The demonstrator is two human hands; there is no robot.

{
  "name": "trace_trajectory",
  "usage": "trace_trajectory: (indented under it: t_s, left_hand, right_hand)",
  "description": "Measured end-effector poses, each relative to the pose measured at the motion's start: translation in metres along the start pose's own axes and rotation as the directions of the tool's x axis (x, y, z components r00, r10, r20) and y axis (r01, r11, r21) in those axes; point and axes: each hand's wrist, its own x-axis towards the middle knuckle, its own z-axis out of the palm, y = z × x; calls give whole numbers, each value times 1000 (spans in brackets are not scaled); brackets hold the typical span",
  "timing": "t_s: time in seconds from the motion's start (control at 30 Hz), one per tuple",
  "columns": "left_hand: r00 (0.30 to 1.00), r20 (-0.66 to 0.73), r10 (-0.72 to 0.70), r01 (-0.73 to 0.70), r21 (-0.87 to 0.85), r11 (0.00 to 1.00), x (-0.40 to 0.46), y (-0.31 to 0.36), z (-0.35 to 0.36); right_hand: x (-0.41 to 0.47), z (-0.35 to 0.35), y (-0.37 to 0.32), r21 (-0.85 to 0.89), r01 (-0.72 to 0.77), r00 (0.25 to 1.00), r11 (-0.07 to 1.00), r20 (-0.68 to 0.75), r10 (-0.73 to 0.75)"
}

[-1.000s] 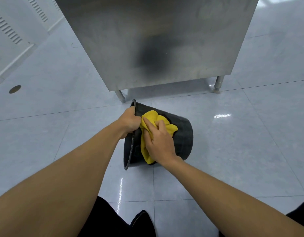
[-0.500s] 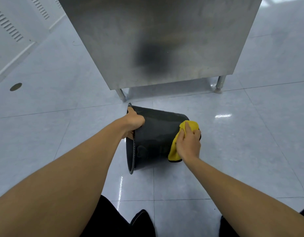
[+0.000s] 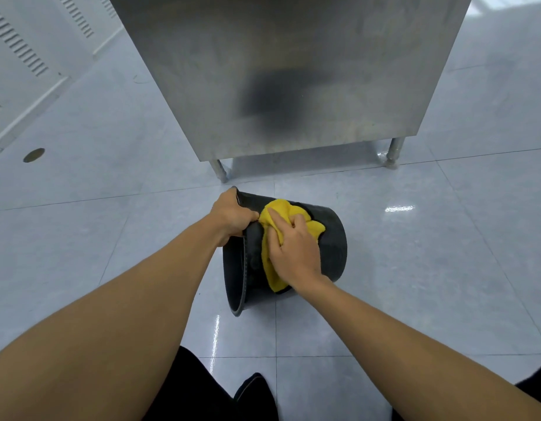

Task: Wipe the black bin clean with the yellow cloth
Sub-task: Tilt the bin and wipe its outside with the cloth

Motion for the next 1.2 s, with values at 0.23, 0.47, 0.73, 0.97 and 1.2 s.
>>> trace_trajectory:
  t_s: [0.23,0.47,0.73,0.97,1.2]
  left_hand:
    - [1000,3,-16,17,-60,998,-1,6,5]
    - [972,185,-146,125,117,985,-14,9,6]
    - [995,99,-32,15,160,987,-8,8,5]
    - [999,19,38,-40,113,993,3,2,2]
    - [995,99,-21,4,174,985,-2,14,8]
  right_hand:
    - [4,-14,39,51,-373,926,926,-43,376]
    - [0,-10,19,117,-407,911,906,-12,411]
    - [0,-1,-11,148,-16,999,989,31,12]
    - [8,-9,41,71,-293,956,954,17,292]
    - [2,-21,75,81,-584,811,807,14,585]
